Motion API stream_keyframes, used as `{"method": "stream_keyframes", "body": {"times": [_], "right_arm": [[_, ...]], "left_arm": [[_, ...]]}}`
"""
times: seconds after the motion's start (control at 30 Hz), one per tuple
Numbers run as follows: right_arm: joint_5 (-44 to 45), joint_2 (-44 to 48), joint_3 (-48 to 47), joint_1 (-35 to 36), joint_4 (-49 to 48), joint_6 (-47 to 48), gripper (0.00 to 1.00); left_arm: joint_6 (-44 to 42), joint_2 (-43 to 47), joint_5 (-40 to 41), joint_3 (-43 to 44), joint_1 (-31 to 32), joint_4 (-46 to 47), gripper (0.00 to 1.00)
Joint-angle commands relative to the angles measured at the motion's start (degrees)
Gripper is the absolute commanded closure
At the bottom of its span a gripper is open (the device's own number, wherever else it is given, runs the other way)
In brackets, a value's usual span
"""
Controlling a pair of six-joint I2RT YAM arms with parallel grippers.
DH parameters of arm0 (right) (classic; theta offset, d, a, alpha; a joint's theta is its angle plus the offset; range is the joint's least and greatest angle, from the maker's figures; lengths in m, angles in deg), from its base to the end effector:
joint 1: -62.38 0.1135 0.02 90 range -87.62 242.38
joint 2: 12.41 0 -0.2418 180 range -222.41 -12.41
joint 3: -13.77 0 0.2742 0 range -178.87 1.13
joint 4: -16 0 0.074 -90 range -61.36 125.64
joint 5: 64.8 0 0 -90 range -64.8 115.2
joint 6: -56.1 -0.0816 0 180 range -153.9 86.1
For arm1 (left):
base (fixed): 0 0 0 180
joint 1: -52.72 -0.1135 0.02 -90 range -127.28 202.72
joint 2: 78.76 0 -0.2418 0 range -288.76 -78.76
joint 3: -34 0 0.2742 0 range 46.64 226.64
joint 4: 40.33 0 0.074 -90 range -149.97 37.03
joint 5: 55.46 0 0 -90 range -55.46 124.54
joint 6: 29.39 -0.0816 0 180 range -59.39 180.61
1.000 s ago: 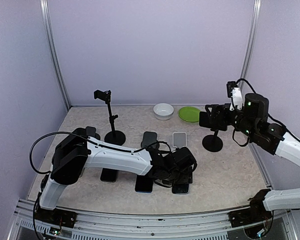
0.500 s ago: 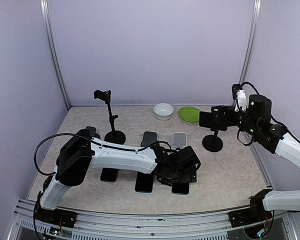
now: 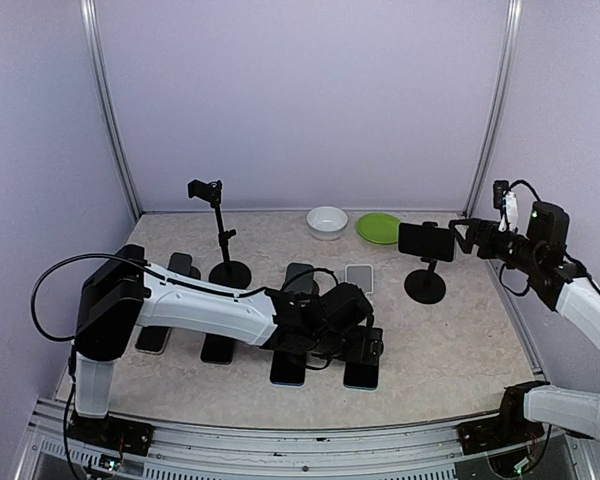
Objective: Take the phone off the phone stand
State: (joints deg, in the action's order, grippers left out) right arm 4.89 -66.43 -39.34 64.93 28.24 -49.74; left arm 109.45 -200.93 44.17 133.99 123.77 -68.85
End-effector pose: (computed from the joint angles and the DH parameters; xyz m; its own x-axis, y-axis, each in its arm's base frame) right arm 0.2971 0.0416 0.2706 -0.3222 0.2419 -0.9152 -0.3029 0.8896 0.3418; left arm 0.1754 -0.4689 0.0951 -0.8415 0.1652 -0.5143 0.4019 0.8277 -0.3917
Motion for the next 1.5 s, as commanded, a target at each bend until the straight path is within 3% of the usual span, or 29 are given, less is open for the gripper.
{"method": "stream_keyframes", "body": {"times": [0.0,0.33,0.57,0.8,1.13,1.2,1.47], "right_arm": [[-11.31,-0.09,2.71,-1.14,-4.13,-2.13,0.08],[-12.35,-0.70,7.82,-1.18,-7.19,-3.02,0.18],[-13.90,-3.67,9.25,-1.14,-10.30,-2.82,0.32],[-14.74,-7.19,8.42,-1.14,-11.54,-2.56,0.52],[-16.30,-3.51,6.15,-1.14,-7.12,-2.03,0.95],[-16.65,-2.58,5.34,-1.10,-5.02,-1.97,1.00],[-20.65,2.63,2.78,-1.14,3.59,-0.49,1.00]], "left_arm": [[-9.48,7.51,-0.90,-3.93,-0.83,11.13,0.01],[-19.64,15.64,-7.55,-13.14,-3.84,24.29,0.01],[-23.47,17.44,-9.42,-16.48,-3.82,29.49,0.01],[-31.84,21.13,-7.18,-22.59,-3.31,37.77,0.01],[-53.00,19.65,0.44,-19.26,-1.17,36.76,0.01],[-57.87,18.74,2.21,-17.10,-0.60,35.15,0.01],[-73.26,15.88,-2.58,-9.77,-0.88,31.18,0.01]]}}
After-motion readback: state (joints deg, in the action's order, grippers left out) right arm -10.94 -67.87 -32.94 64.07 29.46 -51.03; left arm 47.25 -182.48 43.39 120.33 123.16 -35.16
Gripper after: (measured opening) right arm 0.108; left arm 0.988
